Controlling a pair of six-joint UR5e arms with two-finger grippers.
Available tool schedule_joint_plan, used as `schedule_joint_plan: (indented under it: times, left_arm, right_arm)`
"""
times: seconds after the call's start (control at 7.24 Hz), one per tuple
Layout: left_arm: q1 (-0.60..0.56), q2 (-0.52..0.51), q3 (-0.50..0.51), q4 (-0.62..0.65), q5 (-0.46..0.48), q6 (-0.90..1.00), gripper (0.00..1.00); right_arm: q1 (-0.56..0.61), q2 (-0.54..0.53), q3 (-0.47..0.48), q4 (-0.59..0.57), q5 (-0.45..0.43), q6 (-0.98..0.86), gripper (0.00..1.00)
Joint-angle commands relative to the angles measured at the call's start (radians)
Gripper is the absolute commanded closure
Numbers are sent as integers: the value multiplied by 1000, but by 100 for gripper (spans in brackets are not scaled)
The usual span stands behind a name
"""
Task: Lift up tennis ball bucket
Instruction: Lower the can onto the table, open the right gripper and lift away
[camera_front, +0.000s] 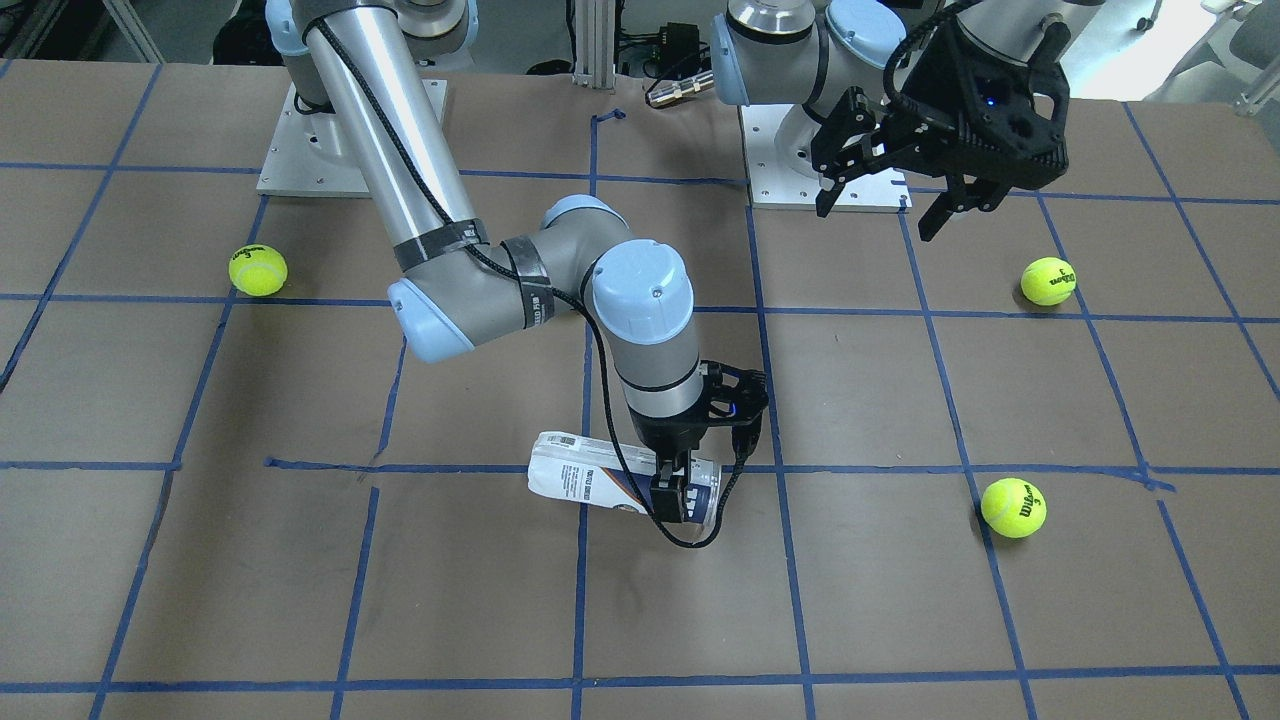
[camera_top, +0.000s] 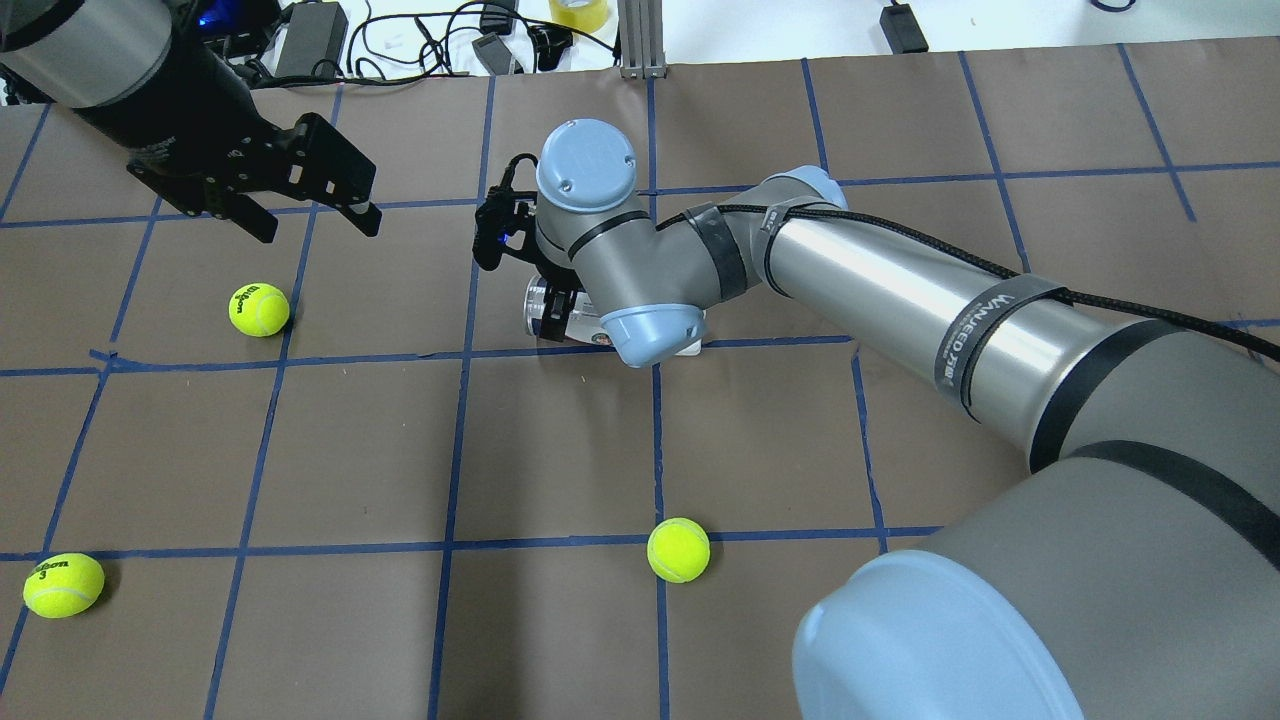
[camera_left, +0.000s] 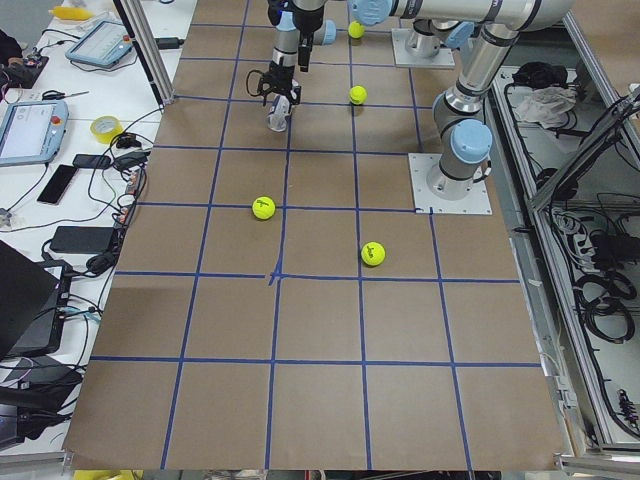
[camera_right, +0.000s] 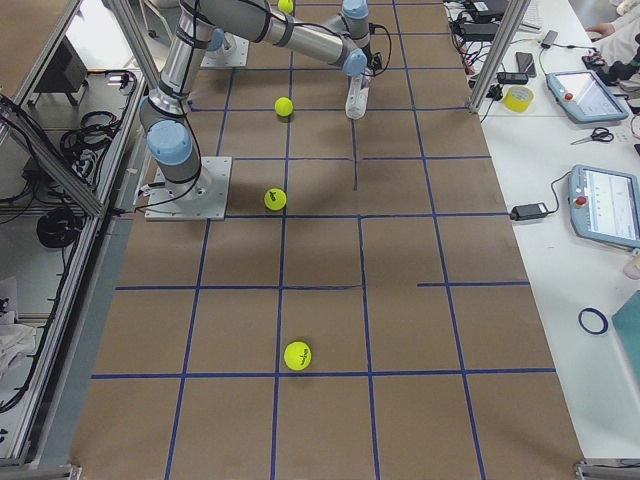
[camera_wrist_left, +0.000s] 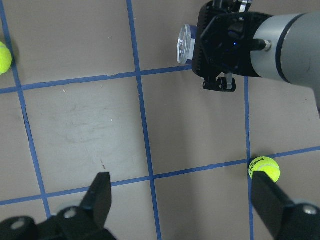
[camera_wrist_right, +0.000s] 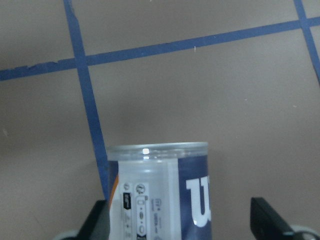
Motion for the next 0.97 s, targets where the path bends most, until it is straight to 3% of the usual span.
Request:
schedule_joint_plan:
  times: [0.0,0.28,0.41,0.69,0.83]
  left_arm:
    - [17,-82,-1,14,-66,72,0]
    - [18,-162,-11,17,-124,92,0]
    - [18,-219,-19,76,-176,159,0]
    - [18,-340,-24,206,-181,187,0]
    - [18,-414,-22,244,-266,187,0]
  right_arm:
    - [-42,-57,3,68,-2,-2,0]
    - [-127,-130,4,100,-3,-52,0]
    - [-176,-169,4,184,-2,-52,0]
    - [-277,-230,0,331,-12,-40,0]
    - [-315,-273,0,365,-20,-40,0]
